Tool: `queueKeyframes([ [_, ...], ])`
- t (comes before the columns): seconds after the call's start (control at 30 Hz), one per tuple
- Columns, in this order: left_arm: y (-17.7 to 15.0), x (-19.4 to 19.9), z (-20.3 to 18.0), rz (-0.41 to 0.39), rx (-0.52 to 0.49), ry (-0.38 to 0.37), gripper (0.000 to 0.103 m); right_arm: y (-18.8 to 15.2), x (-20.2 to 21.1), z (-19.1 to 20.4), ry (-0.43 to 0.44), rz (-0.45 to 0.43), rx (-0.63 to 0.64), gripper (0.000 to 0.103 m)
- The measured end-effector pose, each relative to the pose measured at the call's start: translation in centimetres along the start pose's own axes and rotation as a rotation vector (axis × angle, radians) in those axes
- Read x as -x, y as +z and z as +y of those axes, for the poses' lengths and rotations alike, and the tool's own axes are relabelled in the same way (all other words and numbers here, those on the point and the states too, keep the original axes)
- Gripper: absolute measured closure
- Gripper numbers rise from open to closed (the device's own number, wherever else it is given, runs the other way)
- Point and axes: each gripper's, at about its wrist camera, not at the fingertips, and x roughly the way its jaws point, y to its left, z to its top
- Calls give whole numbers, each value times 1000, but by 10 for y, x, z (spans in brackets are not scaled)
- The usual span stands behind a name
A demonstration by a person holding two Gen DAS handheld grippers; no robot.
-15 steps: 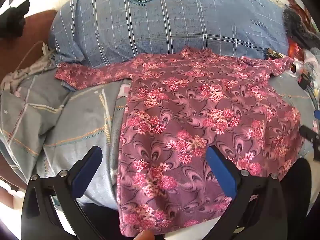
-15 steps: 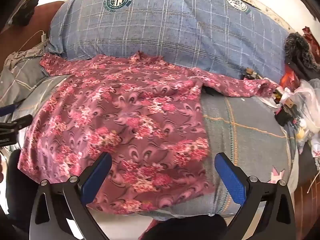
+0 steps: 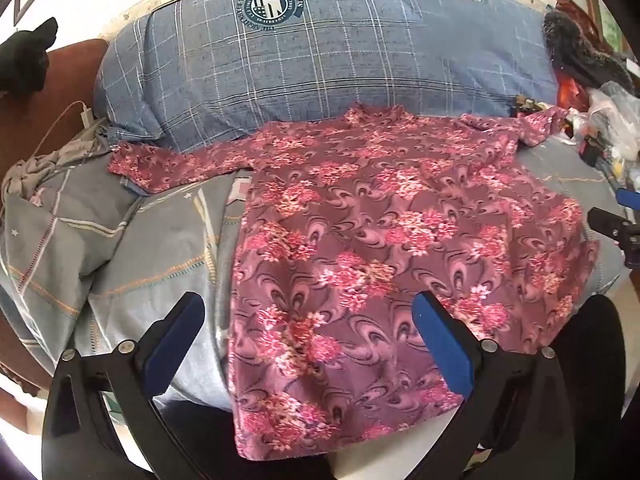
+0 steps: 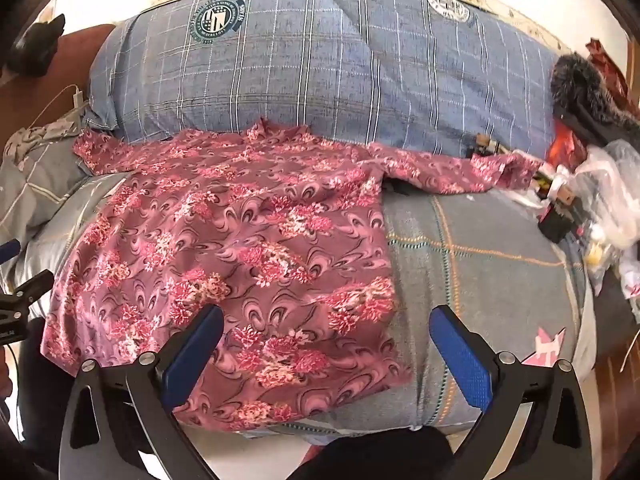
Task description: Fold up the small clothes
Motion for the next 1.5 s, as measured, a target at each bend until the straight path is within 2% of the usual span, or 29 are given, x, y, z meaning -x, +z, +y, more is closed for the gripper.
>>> queueKeyframes([
  [0.47, -3, -3, -16, -2, -22, -52, 0, -16, 3, 9, -16, -22, 27, 0],
  [0.93, -1, -7, -2, -1, 31, -62, 0, -18, -1, 5, -29, -21, 9, 1],
  [1.23, 3, -12, -3, -2, 42, -66, 0, -16, 4, 0, -60, -64, 3, 1],
  [1.5, 2, -16, -7, 14, 33, -68, 0, -18, 1, -9, -36, -53, -29, 1],
])
